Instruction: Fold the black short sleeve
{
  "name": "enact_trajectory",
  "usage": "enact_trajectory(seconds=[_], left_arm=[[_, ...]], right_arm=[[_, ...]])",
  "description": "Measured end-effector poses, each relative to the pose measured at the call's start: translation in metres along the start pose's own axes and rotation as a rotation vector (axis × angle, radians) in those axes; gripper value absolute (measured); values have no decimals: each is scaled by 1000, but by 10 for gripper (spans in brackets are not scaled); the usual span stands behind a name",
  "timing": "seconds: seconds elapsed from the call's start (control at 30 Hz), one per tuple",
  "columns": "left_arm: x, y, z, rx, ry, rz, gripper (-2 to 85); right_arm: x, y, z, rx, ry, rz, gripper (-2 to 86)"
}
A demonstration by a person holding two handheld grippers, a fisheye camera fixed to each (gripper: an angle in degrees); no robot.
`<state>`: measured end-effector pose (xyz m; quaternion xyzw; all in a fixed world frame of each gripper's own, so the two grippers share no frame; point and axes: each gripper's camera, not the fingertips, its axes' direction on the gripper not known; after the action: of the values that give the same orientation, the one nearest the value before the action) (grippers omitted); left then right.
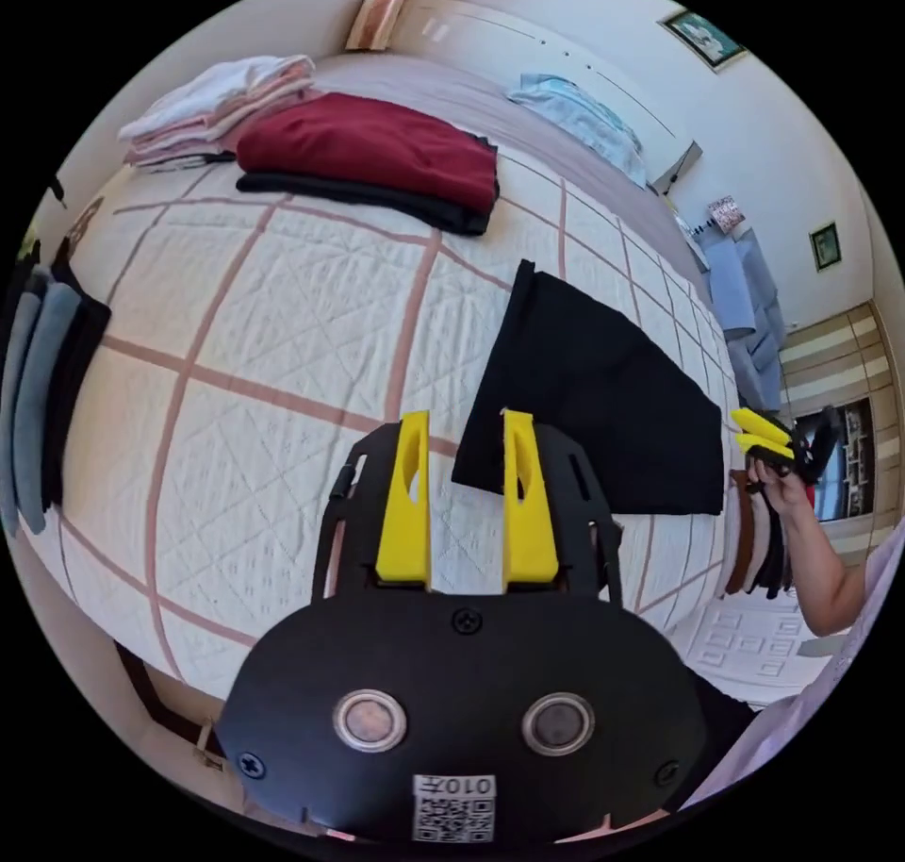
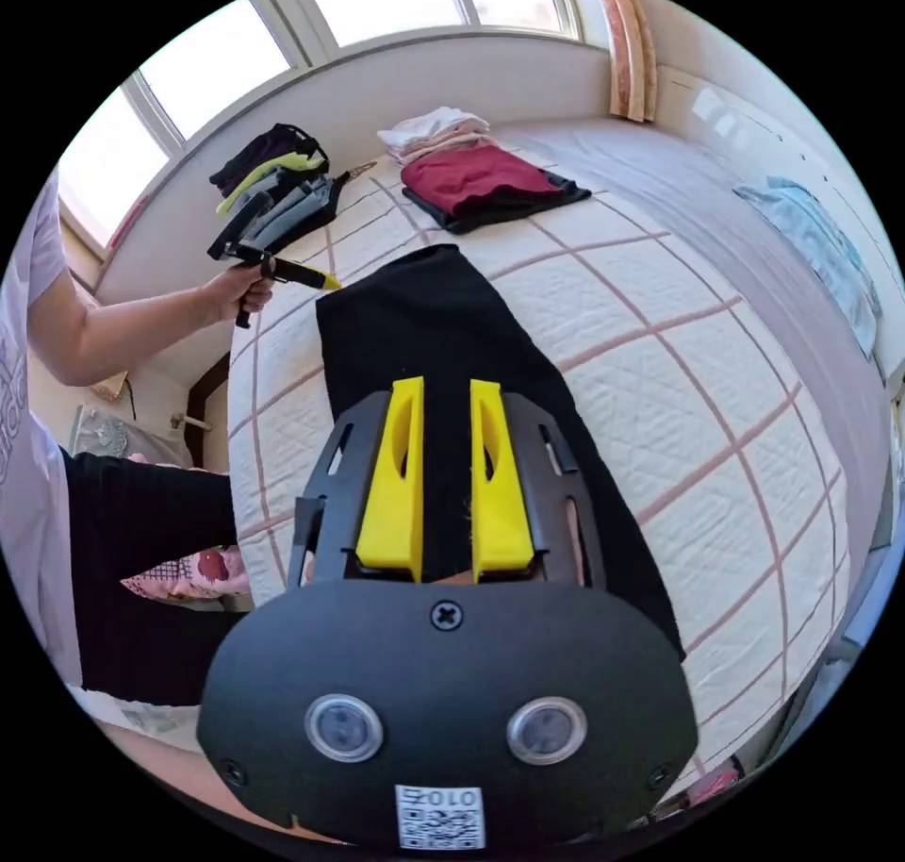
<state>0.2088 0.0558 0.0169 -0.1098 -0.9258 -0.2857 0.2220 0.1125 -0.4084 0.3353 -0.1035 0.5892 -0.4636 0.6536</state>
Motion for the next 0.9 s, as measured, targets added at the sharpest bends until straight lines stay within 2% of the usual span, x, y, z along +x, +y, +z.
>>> enact_trajectory(seconds=[0.07,0.2,0.27,0.33,0.37,0.43,0.53,0.7,0.77,0.87,0.9], left_arm=[[-5,-3,14,-25,60,12,106],[-7,-1,20,-29,18,77,111],[-9,5,18,0,50,93,109],[-11,14,21,9,145,91,103],[-12,16,24,5,156,85,102],[-12,23,32,2,163,84,95],[-13,25,38,9,172,88,86],[-15,27,43,3,182,100,80],[-14,27,39,0,193,97,86],[-18,29,23,47,152,32,99],[-22,29,23,40,177,4,105]], right_arm=[[23,-87,16,-43,-54,-89,74],[48,-207,52,-127,-175,-182,80],[58,-268,85,-243,-251,-190,78],[60,-298,113,-384,-273,-203,74],[60,-311,133,-501,-282,-212,69],[59,-324,152,-613,-312,-226,56],[53,-348,149,-610,-285,-246,38],[23,-371,136,-593,-130,-490,40],[19,-370,139,-610,-73,-563,69],[38,-383,123,-553,-138,-465,139],[43,-385,119,-539,-161,-457,137]])
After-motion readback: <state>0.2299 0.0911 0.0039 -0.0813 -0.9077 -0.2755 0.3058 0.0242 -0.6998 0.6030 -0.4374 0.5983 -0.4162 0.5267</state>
